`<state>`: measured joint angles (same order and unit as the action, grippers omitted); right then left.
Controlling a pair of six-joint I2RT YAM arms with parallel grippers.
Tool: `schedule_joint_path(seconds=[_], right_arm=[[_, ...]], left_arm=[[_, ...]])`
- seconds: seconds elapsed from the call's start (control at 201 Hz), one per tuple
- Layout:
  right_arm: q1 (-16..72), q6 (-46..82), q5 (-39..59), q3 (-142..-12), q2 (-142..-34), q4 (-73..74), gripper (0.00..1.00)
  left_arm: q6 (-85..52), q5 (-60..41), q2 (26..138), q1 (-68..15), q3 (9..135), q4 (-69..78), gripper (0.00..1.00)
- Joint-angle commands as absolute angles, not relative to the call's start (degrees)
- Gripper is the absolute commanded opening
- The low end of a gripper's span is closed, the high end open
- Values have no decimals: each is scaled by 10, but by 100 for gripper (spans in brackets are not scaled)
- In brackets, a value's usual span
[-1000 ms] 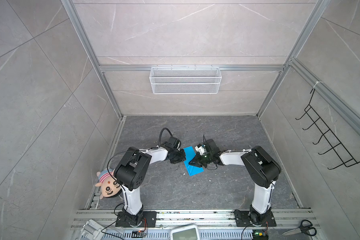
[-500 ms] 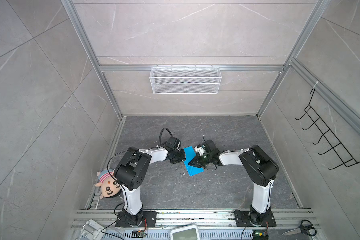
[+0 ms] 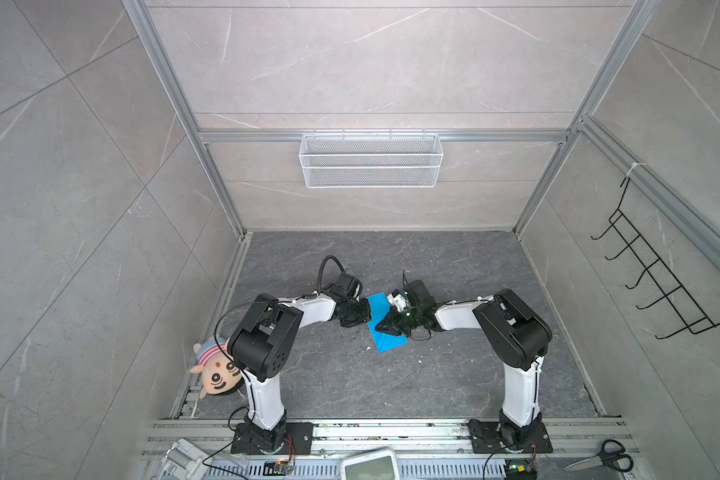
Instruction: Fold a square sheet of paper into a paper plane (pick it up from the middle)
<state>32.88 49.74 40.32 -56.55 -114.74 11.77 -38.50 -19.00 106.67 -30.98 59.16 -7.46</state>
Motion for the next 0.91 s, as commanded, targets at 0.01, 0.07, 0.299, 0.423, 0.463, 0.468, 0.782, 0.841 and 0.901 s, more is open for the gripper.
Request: schedule_joint_path(seconds=[0.01, 0.07, 0.299, 0.423, 0.463, 0.468, 0.782, 0.841, 0.901], right_arm=[[333, 488, 403, -576, -1165, 115, 4], [333, 489, 400, -575, -1167, 115, 4], [333, 489, 390, -572, -1170, 115, 4], [333, 489, 383, -569, -1169, 113, 4], [333, 488, 379, -568, -1169, 109, 5], [333, 488, 378, -568, -1168, 109, 5], [333, 488, 363, -563, -1170, 101, 7], [333, 489, 362, -563, -1171, 100, 7], [333, 490, 363, -563, -1172, 101, 7]], left_arm=[[-371, -179, 1078, -312, 596, -114, 13], [-371, -178, 1077, -312, 596, -115, 13], [-371, -177, 1077, -312, 595, -115, 13], [-371, -176, 1074, -312, 594, -116, 13], [-371, -173, 1073, -312, 594, -118, 13], [-371, -173, 1073, -312, 595, -118, 13], [-385, -167, 1049, -312, 598, -119, 16], [-387, -164, 1039, -312, 601, -119, 17], [-387, -164, 1035, -312, 602, -119, 17]])
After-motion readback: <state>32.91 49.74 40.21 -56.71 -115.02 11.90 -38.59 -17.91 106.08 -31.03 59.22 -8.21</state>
